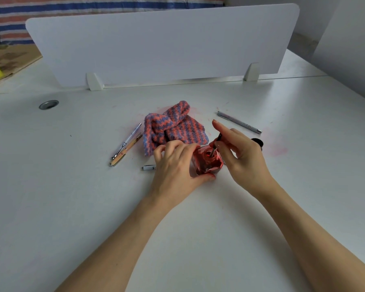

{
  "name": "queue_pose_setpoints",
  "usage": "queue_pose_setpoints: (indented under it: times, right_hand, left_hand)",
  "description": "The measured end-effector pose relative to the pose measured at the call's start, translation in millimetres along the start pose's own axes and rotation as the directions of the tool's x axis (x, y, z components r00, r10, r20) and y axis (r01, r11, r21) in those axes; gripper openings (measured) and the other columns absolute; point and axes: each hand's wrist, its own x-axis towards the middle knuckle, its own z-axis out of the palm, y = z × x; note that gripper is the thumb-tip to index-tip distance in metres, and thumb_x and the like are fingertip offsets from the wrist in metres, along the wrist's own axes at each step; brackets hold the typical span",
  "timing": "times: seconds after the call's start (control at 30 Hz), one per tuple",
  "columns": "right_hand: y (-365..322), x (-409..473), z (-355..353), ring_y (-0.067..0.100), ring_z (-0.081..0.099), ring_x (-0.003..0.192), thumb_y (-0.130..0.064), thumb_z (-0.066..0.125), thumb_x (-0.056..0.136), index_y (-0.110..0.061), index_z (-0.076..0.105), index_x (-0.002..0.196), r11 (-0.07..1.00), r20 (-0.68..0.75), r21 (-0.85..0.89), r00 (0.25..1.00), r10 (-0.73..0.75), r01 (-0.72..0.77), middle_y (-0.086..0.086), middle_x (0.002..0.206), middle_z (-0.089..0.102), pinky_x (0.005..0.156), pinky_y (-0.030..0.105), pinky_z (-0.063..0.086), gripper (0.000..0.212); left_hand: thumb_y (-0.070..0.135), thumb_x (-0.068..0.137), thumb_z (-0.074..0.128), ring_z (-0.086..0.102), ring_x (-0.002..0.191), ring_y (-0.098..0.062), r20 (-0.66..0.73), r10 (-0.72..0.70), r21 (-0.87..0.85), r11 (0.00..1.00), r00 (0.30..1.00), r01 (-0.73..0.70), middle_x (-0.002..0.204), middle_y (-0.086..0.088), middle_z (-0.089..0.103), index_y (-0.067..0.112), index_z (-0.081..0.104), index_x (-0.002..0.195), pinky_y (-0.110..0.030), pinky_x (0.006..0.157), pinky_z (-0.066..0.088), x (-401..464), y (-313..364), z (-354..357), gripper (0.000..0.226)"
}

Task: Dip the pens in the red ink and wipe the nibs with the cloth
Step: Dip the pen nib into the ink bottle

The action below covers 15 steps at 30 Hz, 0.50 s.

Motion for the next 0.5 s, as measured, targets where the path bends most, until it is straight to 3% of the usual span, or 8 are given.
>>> queue_pose_setpoints:
  times: [0.3, 0.5]
  right_hand:
    - [1.4, -0.1, 2.8, 0.011, 0.057, 0.085, -0.014, 0.042, 0.089, -0.031, 0.048, 0.116, 0.999, -0.008, -0.034, 1.000, 0.008, -0.009, 0.008, 0.089, 0.061, 0.078, 0.015, 0.044, 0.033]
    - [1.8, 0.1, 4.5, 0.008, 0.056, 0.080, -0.012, 0.038, 0.092, -0.014, 0.055, 0.117, 0.998, -0.033, -0.065, 0.999, -0.011, 0.009, 0.007, 0.088, 0.061, 0.075, 0.014, 0.042, 0.030]
  left_hand:
    - [0.066, 0.061, 0.054, 0.042, 0.103, -0.015, -0.006, 0.002, 0.004, 1.000, 1.000, -0.002, 0.097, 0.004, 0.063, 0.015, 0.058, 0.105, -0.032, 0.086, 0.022, -0.2, 0.9, -0.3, 0.068]
    - [0.067, 0.061, 0.053, 0.042, 0.104, -0.016, -0.007, 0.014, 0.000, 1.000, 1.000, -0.014, 0.098, 0.002, 0.063, 0.013, 0.058, 0.105, -0.033, 0.086, 0.022, -0.1, 1.7, -0.6, 0.069]
